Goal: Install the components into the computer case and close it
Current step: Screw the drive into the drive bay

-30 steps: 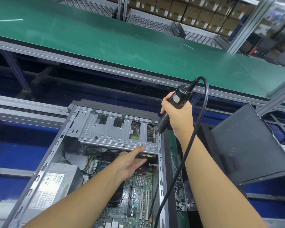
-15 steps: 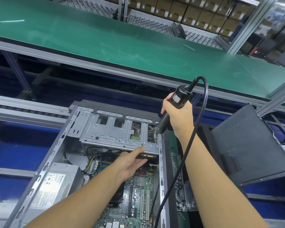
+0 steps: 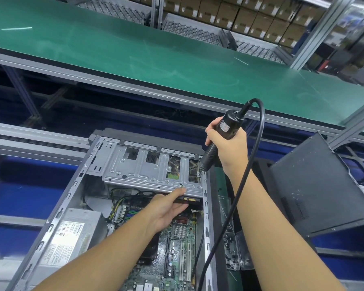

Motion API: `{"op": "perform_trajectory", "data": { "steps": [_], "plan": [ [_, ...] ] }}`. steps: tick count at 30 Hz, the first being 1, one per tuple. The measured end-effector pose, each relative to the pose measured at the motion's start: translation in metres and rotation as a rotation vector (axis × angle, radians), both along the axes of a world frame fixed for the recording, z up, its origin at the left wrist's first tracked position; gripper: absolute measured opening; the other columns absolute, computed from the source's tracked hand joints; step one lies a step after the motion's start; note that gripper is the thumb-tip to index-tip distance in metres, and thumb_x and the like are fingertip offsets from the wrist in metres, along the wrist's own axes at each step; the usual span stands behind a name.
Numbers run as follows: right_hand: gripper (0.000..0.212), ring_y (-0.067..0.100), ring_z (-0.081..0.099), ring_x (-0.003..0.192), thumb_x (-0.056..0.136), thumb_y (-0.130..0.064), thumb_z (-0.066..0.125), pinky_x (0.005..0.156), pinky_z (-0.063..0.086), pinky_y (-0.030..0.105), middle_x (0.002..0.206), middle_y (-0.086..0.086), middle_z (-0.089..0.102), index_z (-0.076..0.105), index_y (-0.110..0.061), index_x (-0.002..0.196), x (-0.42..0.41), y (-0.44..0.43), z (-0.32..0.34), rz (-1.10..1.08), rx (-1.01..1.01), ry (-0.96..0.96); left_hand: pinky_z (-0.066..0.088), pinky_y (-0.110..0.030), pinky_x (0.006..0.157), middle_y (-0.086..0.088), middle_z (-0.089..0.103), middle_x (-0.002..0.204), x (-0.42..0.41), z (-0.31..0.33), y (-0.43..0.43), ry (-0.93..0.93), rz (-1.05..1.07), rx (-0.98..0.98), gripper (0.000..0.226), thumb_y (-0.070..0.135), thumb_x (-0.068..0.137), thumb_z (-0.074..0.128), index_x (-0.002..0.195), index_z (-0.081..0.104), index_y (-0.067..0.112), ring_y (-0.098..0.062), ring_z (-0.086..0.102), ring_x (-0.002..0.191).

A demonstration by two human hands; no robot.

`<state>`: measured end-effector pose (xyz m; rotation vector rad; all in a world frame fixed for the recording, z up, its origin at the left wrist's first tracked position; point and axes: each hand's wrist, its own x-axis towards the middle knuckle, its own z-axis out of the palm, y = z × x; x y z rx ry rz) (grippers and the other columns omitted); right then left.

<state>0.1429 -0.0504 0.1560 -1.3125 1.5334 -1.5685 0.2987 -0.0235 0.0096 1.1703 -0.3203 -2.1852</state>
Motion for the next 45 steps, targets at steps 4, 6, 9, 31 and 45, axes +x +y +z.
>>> {"op": "perform_trajectory", "data": {
  "steps": [4, 6, 9, 31, 45],
  "plan": [
    [0.014, 0.015, 0.064, 0.065, 0.085, -0.003, 0.070, 0.067, 0.057, 0.024, 0.084, 0.006, 0.065, 0.065, -0.009, 0.097, -0.001, 0.003, -0.002, -0.026, -0.039, -0.018, 0.058, -0.039, 0.089, -0.022, 0.040, 0.146, 0.006, 0.005, 0.001, 0.034, -0.018, -0.014, 0.092, 0.014, 0.062, 0.089, 0.135, 0.039, -0.010, -0.033, 0.054, 0.120],
    [0.014, 0.015, 0.063, 0.065, 0.086, -0.002, 0.069, 0.066, 0.057, 0.024, 0.083, 0.005, 0.065, 0.065, -0.010, 0.096, 0.000, 0.006, -0.004, -0.035, -0.056, -0.032, 0.058, -0.039, 0.089, -0.025, 0.044, 0.141, 0.010, 0.005, 0.003, 0.049, -0.040, -0.025, 0.093, 0.009, 0.061, 0.088, 0.135, 0.036, -0.013, -0.034, 0.055, 0.121],
    [0.014, 0.012, 0.064, 0.064, 0.086, -0.004, 0.070, 0.066, 0.058, 0.023, 0.081, 0.003, 0.066, 0.066, -0.013, 0.096, 0.003, 0.005, -0.003, -0.057, -0.042, -0.006, 0.059, -0.035, 0.083, -0.024, 0.054, 0.127, 0.013, 0.004, 0.004, 0.029, -0.056, -0.052, 0.081, -0.001, 0.059, 0.085, 0.125, 0.040, -0.016, -0.028, 0.071, 0.099],
    [0.017, 0.020, 0.061, 0.060, 0.081, -0.010, 0.069, 0.065, 0.057, 0.034, 0.071, -0.001, 0.064, 0.065, -0.026, 0.085, -0.009, 0.007, 0.053, 0.003, -0.235, 0.013, 0.059, -0.043, 0.086, -0.029, 0.061, 0.119, 0.004, -0.005, 0.008, -0.028, -0.019, -0.120, 0.072, -0.013, 0.075, 0.076, 0.130, 0.034, 0.007, -0.033, 0.070, 0.100],
    [0.011, 0.023, 0.060, 0.060, 0.083, -0.009, 0.068, 0.069, 0.055, 0.036, 0.071, 0.002, 0.064, 0.063, -0.018, 0.089, -0.053, 0.050, 0.036, -0.032, -0.282, -0.077, 0.060, -0.033, 0.075, -0.027, 0.066, 0.114, 0.013, 0.001, 0.003, -0.102, -0.106, -0.134, 0.062, -0.001, 0.067, 0.082, 0.117, 0.048, -0.013, -0.032, 0.072, 0.098]
  ]
}}
